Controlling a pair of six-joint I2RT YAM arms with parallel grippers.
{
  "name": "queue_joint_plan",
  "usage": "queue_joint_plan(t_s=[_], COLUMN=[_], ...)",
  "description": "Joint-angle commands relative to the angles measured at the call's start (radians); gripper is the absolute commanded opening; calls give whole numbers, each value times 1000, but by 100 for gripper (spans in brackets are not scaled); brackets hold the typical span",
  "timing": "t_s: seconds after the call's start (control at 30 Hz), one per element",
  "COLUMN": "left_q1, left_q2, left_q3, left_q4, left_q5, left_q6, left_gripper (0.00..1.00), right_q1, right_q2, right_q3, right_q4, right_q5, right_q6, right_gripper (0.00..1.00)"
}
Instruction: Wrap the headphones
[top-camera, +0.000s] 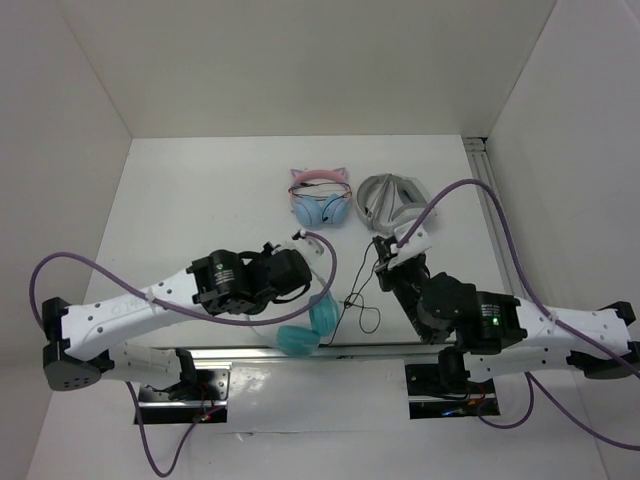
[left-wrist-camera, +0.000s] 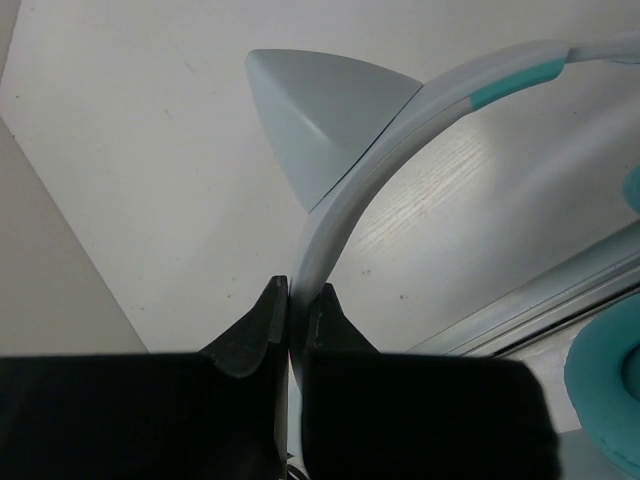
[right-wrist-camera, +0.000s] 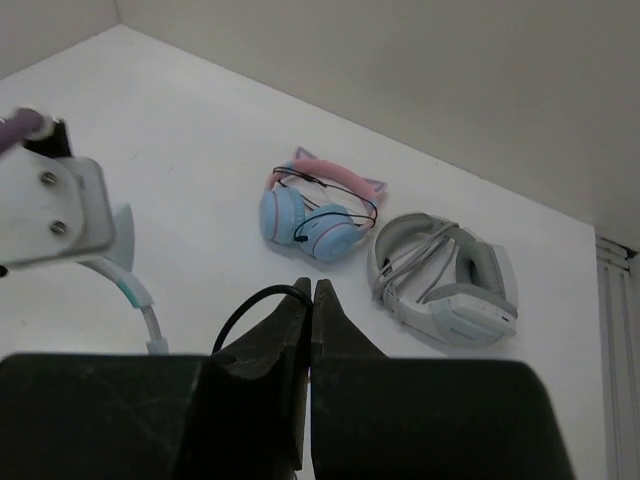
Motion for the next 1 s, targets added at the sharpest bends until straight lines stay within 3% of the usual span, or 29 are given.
queue_joint_plan(t_s=[0.0, 0.13, 0.3, 0.43, 0.5, 0.57, 0.63, 0.67, 0.73, 0.8, 0.97], left_q1=[-26, -71, -71, -71, -71, -80, -106, -124, -124, -134, -143], left_q2=[43, 44, 96, 134, 134, 123, 102, 82, 71, 71, 62], left_q3=[-3, -3, 12, 35, 44, 44, 29, 29, 29, 20, 20], left_q4=[13, 31, 31, -18, -33, -15, 36, 49, 60, 60, 71], left_q5=[27, 119, 129, -126, -130, -43, 54, 171, 276, 381, 528], left_q6=[41, 67, 67, -16, -30, 10, 51, 70, 101, 123, 142], left_gripper=[0, 0, 0, 0, 0, 0, 0, 0, 0, 0, 0], right_q1=[6, 6, 6, 6, 6, 6, 6, 6, 6, -46, -128], right_q2=[9, -4, -1, 9, 9, 9, 36, 36, 59, 59, 90], right_q3=[8, 8, 42, 88, 88, 79, 42, 27, -35, -67, -47], right_q4=[7, 64, 86, 49, 81, 136, 251, 304, 557, 706, 672], right_q5=[-45, -69, -167, -243, -136, 35, 113, 144, 229, 244, 188], right_q6=[-52, -86, -97, -77, -90, -142, -202, -274, -386, -507, -419], right_gripper=[0, 0, 0, 0, 0, 0, 0, 0, 0, 0, 0])
